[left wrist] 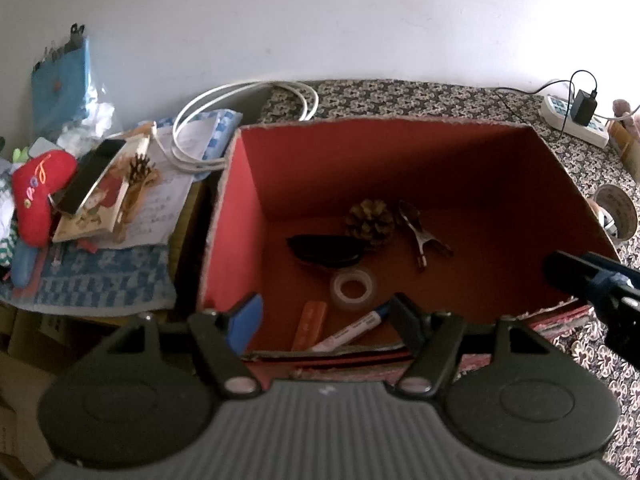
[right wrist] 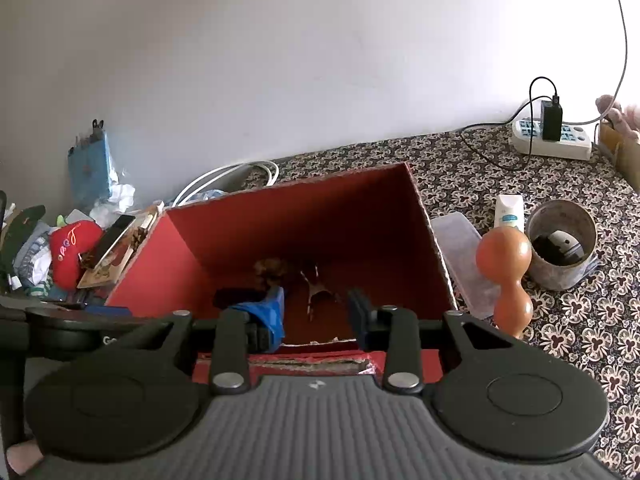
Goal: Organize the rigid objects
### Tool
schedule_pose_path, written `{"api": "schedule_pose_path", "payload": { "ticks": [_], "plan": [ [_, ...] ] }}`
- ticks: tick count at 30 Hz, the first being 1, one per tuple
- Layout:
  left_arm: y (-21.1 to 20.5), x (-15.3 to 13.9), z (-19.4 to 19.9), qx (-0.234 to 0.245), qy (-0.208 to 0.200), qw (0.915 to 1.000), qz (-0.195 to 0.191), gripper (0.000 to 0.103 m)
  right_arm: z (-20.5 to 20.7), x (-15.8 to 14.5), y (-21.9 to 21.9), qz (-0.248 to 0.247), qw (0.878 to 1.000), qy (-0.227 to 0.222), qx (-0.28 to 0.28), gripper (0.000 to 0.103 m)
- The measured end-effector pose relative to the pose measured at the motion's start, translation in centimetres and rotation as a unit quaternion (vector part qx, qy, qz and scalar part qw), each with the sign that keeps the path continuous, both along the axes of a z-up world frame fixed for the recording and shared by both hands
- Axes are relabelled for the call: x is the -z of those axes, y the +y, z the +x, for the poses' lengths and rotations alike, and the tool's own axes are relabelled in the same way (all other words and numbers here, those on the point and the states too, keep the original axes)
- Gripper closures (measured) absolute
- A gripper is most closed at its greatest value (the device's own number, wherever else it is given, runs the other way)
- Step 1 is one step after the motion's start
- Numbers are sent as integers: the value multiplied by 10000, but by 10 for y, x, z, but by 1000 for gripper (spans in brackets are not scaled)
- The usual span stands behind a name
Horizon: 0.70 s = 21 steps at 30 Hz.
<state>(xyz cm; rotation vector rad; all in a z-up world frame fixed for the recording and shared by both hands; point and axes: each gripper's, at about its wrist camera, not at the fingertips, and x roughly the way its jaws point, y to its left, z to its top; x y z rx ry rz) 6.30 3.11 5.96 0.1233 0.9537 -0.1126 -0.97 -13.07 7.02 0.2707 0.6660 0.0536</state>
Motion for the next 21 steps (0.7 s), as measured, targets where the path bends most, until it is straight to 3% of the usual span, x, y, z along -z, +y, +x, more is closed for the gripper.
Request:
{"api": "schedule_pose_path", "payload": {
  "ticks": [21],
  "plan": [
    [0,4,3,54,29,10000,-20,31,4,1,4,-183,9998,42,-94,85]
  ]
}}
